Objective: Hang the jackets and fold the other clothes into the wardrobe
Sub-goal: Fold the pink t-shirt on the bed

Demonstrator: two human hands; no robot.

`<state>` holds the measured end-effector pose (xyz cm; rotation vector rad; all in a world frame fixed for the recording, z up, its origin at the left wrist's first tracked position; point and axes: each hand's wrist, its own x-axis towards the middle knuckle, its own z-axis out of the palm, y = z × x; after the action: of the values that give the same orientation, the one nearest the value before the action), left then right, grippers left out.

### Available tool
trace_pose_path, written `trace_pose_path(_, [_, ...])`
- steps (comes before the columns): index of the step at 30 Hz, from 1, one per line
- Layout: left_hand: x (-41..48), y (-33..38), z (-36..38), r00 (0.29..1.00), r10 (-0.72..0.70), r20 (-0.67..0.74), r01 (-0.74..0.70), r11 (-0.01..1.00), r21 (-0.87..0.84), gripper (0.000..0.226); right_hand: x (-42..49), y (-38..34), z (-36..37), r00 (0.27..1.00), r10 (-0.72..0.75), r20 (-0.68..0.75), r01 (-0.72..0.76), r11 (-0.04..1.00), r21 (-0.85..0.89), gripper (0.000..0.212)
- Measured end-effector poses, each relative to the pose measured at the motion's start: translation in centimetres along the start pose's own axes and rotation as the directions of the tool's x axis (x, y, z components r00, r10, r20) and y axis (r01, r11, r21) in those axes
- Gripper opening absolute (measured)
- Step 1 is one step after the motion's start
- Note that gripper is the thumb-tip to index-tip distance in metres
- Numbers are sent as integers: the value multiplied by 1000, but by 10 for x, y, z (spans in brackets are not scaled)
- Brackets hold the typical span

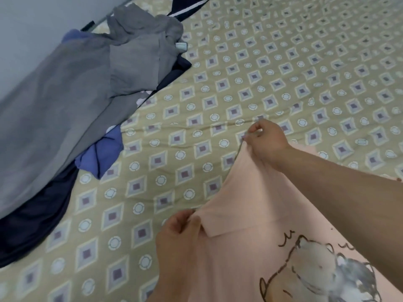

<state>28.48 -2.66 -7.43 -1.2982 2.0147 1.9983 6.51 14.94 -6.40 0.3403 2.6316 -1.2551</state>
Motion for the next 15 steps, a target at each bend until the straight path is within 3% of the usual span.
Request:
trace_pose_path(4, [10, -1, 3, 996, -11, -83, 15, 999, 42, 13, 9, -10, 31, 989, -144, 4, 142, 965, -222, 15])
trace_pose_path(6, [4, -2, 8, 991, 120, -64, -105, 973, 204, 21, 7, -3, 40, 974, -227, 14, 216, 906, -364, 21])
trace_pose_path(7, [0, -2, 8, 966, 256, -27, -233, 915, 328, 22, 5, 1, 42, 966, -258, 26, 245, 875, -418, 23])
trace_pose_path(8, [-2, -1, 6, 906, 420, 53, -401, 810, 428, 23, 3, 3, 42, 961, -275, 39, 264, 860, -437, 26])
trace_pose_path(10, [0, -3, 2, 671, 685, 284, -710, 483, 512, 26, -3, 3, 38, 954, -292, 64, 295, 880, -373, 27])
trace_pose_path(12, [5, -6, 5, 426, 773, 470, -851, 166, 499, 36, -21, 7, 32, 925, -375, 69, 376, 868, -324, 29])
trace_pose_path(13, [7, -6, 8, 373, 754, 540, -864, 70, 499, 44, -36, 11, 29, 899, -433, 64, 426, 834, -351, 36])
trace_pose_path(15, [12, -8, 15, 388, 663, 641, -852, -7, 523, 59, -63, 25, 22, 834, -536, 128, 532, 723, -441, 51])
